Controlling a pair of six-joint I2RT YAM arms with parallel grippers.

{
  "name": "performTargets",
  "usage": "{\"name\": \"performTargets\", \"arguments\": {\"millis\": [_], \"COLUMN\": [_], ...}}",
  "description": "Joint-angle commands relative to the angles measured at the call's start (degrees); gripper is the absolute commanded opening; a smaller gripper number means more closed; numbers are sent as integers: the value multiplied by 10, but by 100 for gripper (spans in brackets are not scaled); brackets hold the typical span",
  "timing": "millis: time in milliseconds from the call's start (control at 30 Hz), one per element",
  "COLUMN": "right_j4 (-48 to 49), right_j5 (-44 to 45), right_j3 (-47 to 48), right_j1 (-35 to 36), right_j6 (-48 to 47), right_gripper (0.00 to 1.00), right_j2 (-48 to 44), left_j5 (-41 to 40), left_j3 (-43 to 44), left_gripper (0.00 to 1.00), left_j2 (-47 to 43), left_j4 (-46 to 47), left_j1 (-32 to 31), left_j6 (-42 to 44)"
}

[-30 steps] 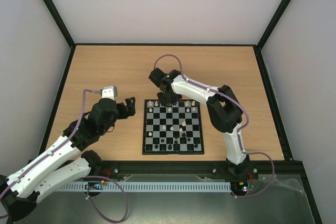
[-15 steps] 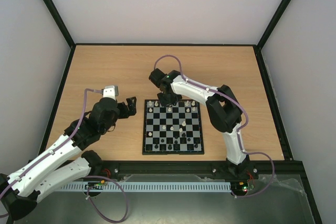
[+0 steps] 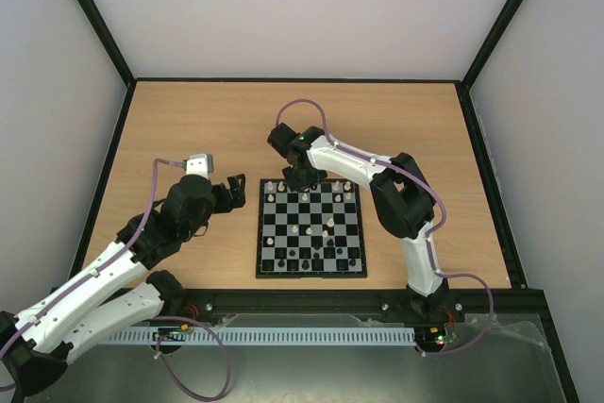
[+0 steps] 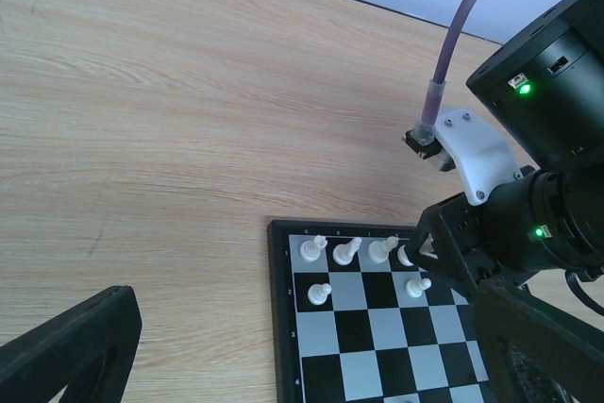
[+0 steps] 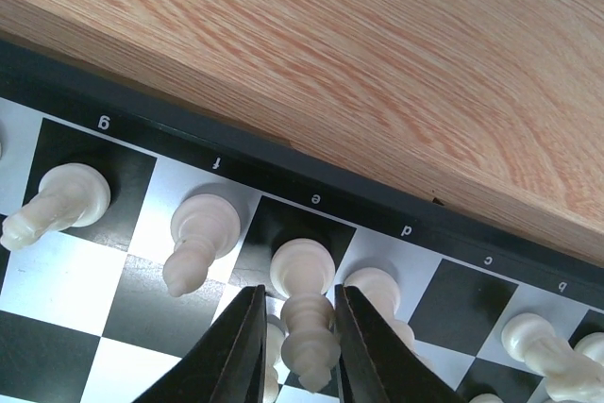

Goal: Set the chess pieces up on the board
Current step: Place the chess piece on the chessboard, then pick up the chess piece from the chessboard.

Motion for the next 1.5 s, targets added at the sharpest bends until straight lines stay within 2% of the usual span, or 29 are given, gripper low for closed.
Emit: {"name": "performTargets", "arguments": {"millis": [0,233,467,600,800,1067,1167,1467], "right_j4": [-12,2,21,21,14,23,25,55], "right_j5": [5,9,3,6,10,-26,-32,-42], "right_j3": [-2,6,-6,-31,-116,-251,-288,-355], "right_j1": [0,0,0,0,0,2,7,28], "right_j6": [-2,1,10,17,41,92,107,133], "right_gripper": [22,34,48,60,74,80,99,98], "right_j2": [6,-34,-120,-173,-249,-325,-348,-369], "left_j5": [-1,-3,-7,-13,3,41,58,86], "left_j3": [5,16,29,44,81,114,115,103], "left_gripper": [99,99,99,99,99,99,99,99], "left_j2": [3,5,11,15,52,117,139,159], "left_j4": [8,3,-5,-16,-30,-56,-62,-42], "left_j1": [4,4,4,4,5,5,5,5], "left_j6": [8,8,8,12,32,48,48,48]}}
